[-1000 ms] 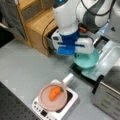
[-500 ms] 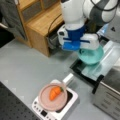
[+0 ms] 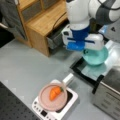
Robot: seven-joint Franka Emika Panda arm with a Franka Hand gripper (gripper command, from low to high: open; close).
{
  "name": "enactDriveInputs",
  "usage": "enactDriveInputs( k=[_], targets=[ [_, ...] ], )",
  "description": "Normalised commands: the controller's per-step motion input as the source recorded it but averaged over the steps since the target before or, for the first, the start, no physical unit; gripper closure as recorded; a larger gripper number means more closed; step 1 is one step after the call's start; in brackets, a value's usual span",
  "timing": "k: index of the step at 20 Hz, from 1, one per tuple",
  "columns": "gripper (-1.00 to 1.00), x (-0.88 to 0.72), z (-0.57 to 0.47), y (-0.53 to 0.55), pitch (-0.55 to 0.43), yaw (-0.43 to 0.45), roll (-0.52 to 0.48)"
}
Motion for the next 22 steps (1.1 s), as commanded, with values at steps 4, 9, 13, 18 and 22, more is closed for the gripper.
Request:
enactDriveInputs(
  k=[4,9,13,18,22],
  targets=[
    [1.0,-0.31,-0.1,0.27,-0.217,-0.223,0.02],
    [1.0,-0.24,-0.12,0.17,-0.229,-0.183,0.019],
    [1.0,-0.24,-0.13,0.19,-0.245,-0.16,0.029],
    [1.0,-0.28,-0.19,0.3,-0.278,-0.127,-0.065],
    [1.0,-0.34,-0.17,0.38,-0.249,-0.151,-0.143]
  ],
)
